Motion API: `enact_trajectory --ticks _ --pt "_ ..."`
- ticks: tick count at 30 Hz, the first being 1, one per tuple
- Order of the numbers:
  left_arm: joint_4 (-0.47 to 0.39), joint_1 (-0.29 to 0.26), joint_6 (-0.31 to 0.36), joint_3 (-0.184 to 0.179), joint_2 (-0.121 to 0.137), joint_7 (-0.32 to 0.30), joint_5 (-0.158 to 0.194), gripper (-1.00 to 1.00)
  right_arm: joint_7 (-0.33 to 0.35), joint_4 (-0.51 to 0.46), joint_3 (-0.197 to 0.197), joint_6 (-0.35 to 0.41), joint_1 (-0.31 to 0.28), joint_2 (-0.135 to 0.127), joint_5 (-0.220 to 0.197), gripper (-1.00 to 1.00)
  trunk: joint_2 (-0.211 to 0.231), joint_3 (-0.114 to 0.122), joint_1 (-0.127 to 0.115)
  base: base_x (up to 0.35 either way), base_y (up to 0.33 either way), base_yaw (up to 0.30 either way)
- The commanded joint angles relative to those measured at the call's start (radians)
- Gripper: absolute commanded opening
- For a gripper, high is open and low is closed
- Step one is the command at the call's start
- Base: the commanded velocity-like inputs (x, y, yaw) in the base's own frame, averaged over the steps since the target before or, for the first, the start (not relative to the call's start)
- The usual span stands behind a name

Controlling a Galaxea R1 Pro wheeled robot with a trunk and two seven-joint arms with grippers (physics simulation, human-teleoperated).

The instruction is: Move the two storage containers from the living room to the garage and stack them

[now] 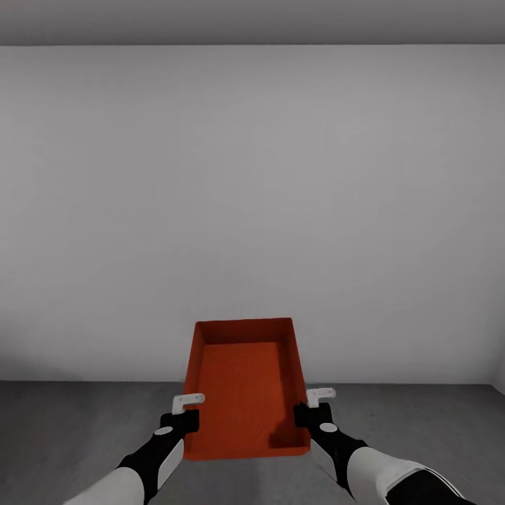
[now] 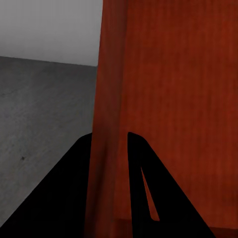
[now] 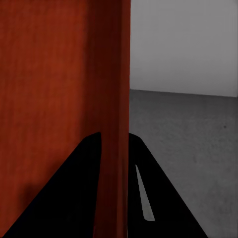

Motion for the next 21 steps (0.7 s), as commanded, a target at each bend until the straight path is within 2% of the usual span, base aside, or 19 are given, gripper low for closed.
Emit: enact_trajectory --ticks 1,10,21 --pt "0.004 0.000 -0.004 0.000 0.012 0.030 0.012 -1.00 -0.003 -0.003 -0.037 -0.035 -0.002 0.001 0.004 -1.00 -0.001 -0.002 0.001 0.322 0.000 0.000" --pt "0.005 0.000 -0.004 0.000 0.012 0.030 0.012 -1.00 -0.003 -0.003 -0.037 -0.035 -0.002 0.001 0.004 -1.00 -0.001 -0.002 0.001 0.322 0.000 0.119" --pt "0.006 0.000 -0.004 0.000 0.012 0.030 0.012 -1.00 -0.003 -0.003 -0.037 -0.036 -0.002 0.001 0.004 -1.00 -0.001 -0.002 0.001 0.322 0.000 0.009"
